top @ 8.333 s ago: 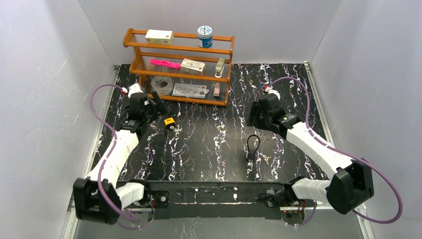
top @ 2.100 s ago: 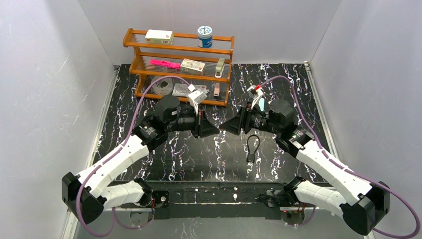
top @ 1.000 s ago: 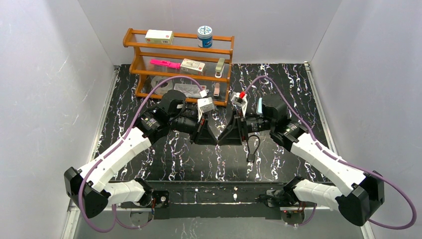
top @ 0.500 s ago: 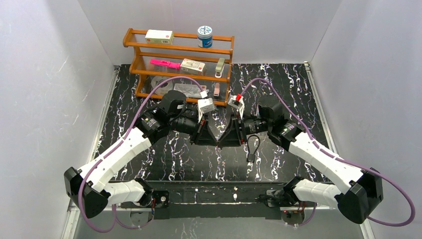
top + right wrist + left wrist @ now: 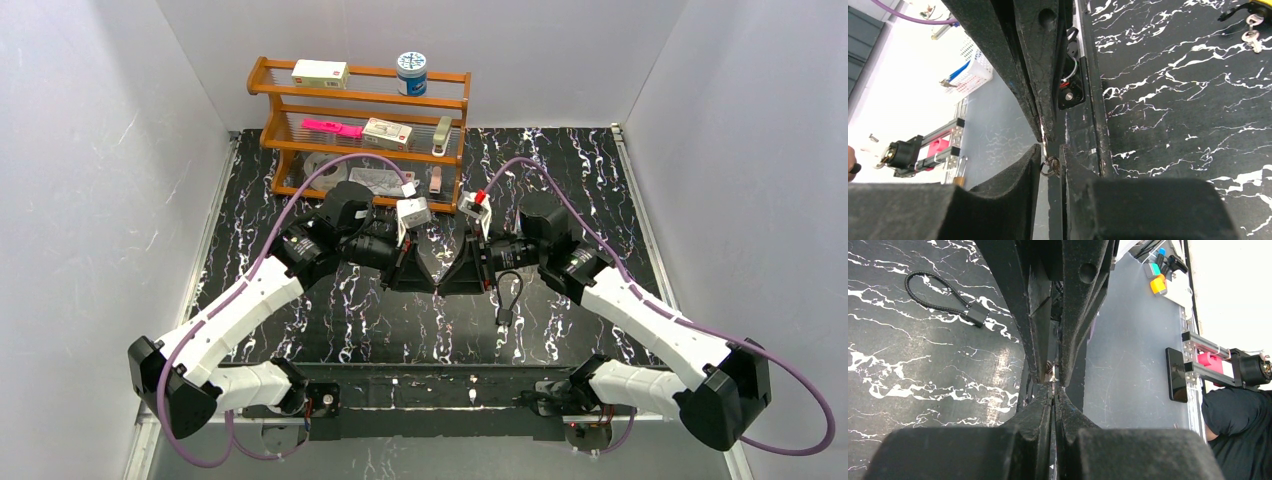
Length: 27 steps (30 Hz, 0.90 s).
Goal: Unlock with the key
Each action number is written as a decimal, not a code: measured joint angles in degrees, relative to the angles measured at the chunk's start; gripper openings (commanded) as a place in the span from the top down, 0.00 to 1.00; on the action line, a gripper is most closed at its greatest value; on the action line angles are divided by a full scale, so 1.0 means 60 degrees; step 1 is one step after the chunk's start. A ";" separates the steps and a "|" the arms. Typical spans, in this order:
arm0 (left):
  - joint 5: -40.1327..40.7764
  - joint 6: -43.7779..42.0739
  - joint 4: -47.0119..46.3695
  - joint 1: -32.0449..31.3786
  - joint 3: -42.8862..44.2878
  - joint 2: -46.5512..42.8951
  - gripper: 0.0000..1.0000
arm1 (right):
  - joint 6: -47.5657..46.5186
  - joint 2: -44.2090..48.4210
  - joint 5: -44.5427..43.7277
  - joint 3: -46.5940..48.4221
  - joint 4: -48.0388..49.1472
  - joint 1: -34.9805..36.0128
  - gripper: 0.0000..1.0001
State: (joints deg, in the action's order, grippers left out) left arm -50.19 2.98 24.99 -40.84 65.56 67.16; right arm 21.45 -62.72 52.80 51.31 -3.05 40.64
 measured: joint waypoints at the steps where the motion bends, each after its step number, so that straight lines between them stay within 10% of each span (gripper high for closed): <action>1: 0.0000 -0.0007 0.0000 0.0000 0.0000 -0.0004 1.00 | -0.0015 0.0026 -0.0069 -0.0018 -0.0011 0.0000 0.76; 5: 0.0047 -0.0069 0.0022 0.0000 0.0000 -0.0029 1.00 | -0.0095 0.0098 -0.0350 -0.0022 -0.0036 0.0015 0.97; 12: 0.0062 -0.0080 0.0062 0.0000 0.0000 -0.0033 0.98 | -0.0109 0.0127 -0.0448 -0.0022 -0.0069 0.0058 0.99; 19: 0.0324 -0.0029 0.0157 0.0000 0.0000 -0.0084 0.26 | -0.0131 0.0419 -0.0736 -0.0266 0.0015 0.0058 0.99; 27: 0.1191 0.0182 -0.0040 0.0000 0.0000 -0.0681 0.04 | -0.0342 0.1384 -0.1246 -0.0667 0.0233 0.0058 0.99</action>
State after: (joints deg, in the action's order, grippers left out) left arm -43.05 4.08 24.75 -40.84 65.56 63.07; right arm 19.40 -54.41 45.32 47.31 -1.65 40.99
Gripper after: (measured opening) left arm 0.942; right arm 0.042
